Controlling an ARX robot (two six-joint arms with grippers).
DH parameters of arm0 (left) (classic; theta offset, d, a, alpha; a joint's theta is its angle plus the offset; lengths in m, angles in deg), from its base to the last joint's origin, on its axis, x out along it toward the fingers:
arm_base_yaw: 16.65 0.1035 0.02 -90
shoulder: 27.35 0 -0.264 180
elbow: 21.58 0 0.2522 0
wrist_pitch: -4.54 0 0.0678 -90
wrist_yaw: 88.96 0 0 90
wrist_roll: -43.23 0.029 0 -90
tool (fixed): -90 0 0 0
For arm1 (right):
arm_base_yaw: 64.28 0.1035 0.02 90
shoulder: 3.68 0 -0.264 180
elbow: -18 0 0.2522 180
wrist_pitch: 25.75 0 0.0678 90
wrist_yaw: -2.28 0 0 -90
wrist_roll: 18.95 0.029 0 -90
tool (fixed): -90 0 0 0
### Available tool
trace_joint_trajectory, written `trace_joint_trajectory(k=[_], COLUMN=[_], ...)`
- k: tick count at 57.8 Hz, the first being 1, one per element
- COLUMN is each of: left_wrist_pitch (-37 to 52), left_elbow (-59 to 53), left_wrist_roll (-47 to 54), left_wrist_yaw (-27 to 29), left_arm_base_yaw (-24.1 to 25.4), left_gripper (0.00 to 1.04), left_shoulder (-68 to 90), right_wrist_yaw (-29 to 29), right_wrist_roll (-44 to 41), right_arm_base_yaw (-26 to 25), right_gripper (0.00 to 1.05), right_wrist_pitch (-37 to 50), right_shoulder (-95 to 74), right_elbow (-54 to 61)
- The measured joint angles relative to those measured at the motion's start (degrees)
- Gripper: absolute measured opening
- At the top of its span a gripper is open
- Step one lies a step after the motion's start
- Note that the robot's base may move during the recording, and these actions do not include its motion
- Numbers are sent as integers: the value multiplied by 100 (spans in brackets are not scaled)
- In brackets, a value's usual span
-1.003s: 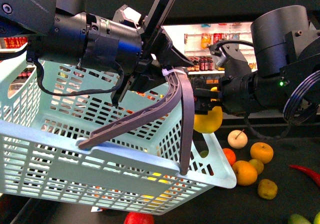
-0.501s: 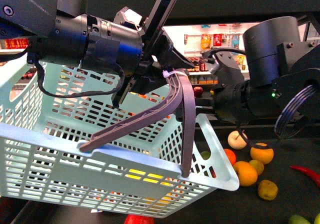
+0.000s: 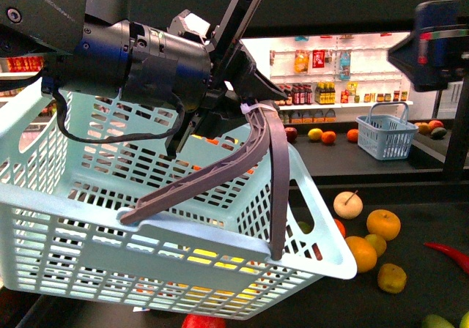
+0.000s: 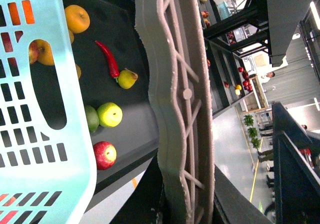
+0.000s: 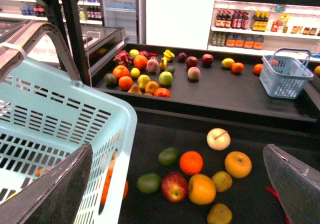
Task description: Pick lemon from shelf
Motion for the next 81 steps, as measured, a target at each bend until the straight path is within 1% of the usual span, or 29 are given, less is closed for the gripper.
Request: trace_joint_trajectory(k=[7, 8, 9, 12, 15, 16, 19, 21, 26, 27, 30, 31, 34, 37, 41, 77, 78, 81], left_wrist_pitch=[0, 0, 0, 0, 0, 0, 0, 0, 0, 0, 0, 0, 0, 0, 0, 0, 0, 0], left_elbow=[0, 0, 0, 0, 0, 0, 0, 0, 0, 0, 0, 0, 0, 0, 0, 0, 0, 0], left_wrist_roll=[0, 2, 4, 2, 2, 2, 4, 4, -4, -7, -7, -7, -9, -13, -4, -7, -9, -13], left_wrist_yaw=[20, 20, 20, 17, 31, 42, 35, 33, 13, 9, 2, 2, 13, 20, 20, 22, 22, 22], left_arm_base_yaw=[2, 2, 2, 2, 2, 2, 2, 2, 2, 2, 2, 2, 2, 2, 2, 2, 2, 2], left_gripper=[11, 11, 11, 11, 11, 11, 11, 11, 11, 11, 11, 11, 11, 11, 11, 11, 11, 11], left_shoulder=[0, 0, 0, 0, 0, 0, 0, 0, 0, 0, 0, 0, 0, 0, 0, 0, 0, 0], right_wrist_yaw=[400, 378, 308, 330, 321, 304, 306, 306, 302, 302, 304, 302, 306, 308, 302, 304, 304, 304], right_wrist_roll=[22, 92, 111, 214, 238, 247, 256, 258, 260, 260, 260, 260, 264, 262, 264, 275, 275, 275], right_arm_base_yaw=[-63, -116, -181, -317, -330, -330, -330, -330, -332, -332, -332, -332, -332, -334, -334, -334, -334, -334], right_gripper=[102, 100, 97, 84, 74, 69, 58, 53, 37, 36, 25, 23, 13, 5, 7, 7, 7, 7], right_wrist_pitch=[-68, -210, -442, -1200, -1495, -1552, -1589, -1585, -1412, -1377, -1283, -1283, -1292, -1320, -1373, -1921, -1954, -2437], right_shoulder=[1191, 1401, 1622, 2564, 3180, 3462, 3976, 4210, 4693, 4715, 4824, 4846, 4935, 5021, 5174, 6231, 6264, 6636], right_elbow=[822, 903, 962, 1414, 1864, 2079, 2474, 2649, 3165, 3226, 3543, 3582, 3744, 3803, 3840, 4221, 4218, 4218])
